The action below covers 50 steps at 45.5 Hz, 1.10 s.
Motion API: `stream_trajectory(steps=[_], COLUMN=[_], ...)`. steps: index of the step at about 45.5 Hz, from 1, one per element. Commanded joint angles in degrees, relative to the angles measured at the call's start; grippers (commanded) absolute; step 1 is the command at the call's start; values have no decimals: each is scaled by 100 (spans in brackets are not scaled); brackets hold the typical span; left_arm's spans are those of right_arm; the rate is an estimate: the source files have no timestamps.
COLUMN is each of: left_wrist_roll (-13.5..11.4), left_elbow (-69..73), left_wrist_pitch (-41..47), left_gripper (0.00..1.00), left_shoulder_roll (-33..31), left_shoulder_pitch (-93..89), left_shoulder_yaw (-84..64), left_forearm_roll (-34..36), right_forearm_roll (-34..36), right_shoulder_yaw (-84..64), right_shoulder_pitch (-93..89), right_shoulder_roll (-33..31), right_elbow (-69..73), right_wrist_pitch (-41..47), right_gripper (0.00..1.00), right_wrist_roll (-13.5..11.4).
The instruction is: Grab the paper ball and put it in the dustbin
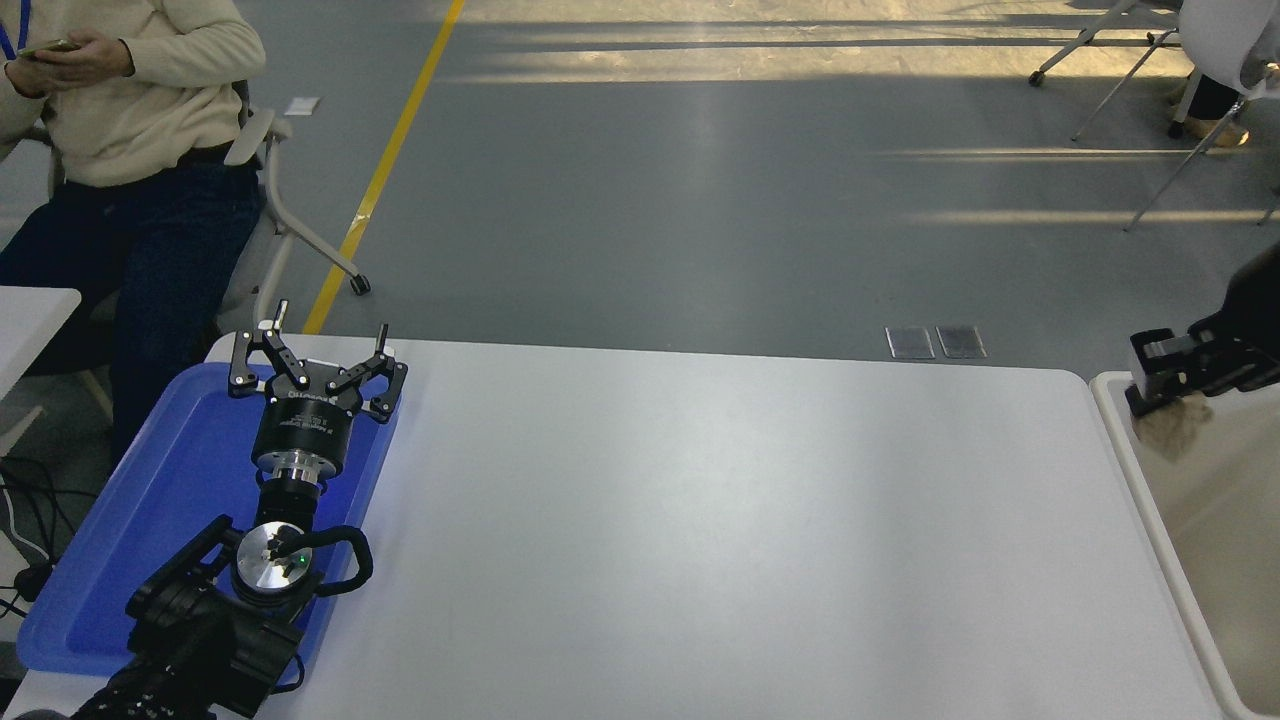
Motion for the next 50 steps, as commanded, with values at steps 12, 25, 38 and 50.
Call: stream_trajectory(steps=[12, 25, 38, 50], left_wrist_roll=[0, 0, 0, 0], left_elbow=[0, 0, 0, 0], left_wrist_pitch=[1, 1, 1, 1], left_gripper=[100, 100, 100, 100], left_shoulder_roll=[-1, -1, -1, -1], left_shoulder_pitch=[0, 0, 0, 0], left_shoulder_yaw=[0, 0, 0, 0], left_forearm_roll=[1, 1, 1, 1], right_forearm_roll=[-1643, -1652, -1503, -344], right_shoulder_yaw=[592, 706, 706, 680], right_shoulder_pitch=[-2095, -3642, -4890, -6314], right_shoulder_roll=[-912, -833, -824, -517], right_elbow=[-2365, -4035, -4835, -5494], right_wrist_pitch=[-2, -563, -1583, -2278], right_gripper=[14, 14, 14, 17], right_wrist_roll=[196, 425, 451, 381])
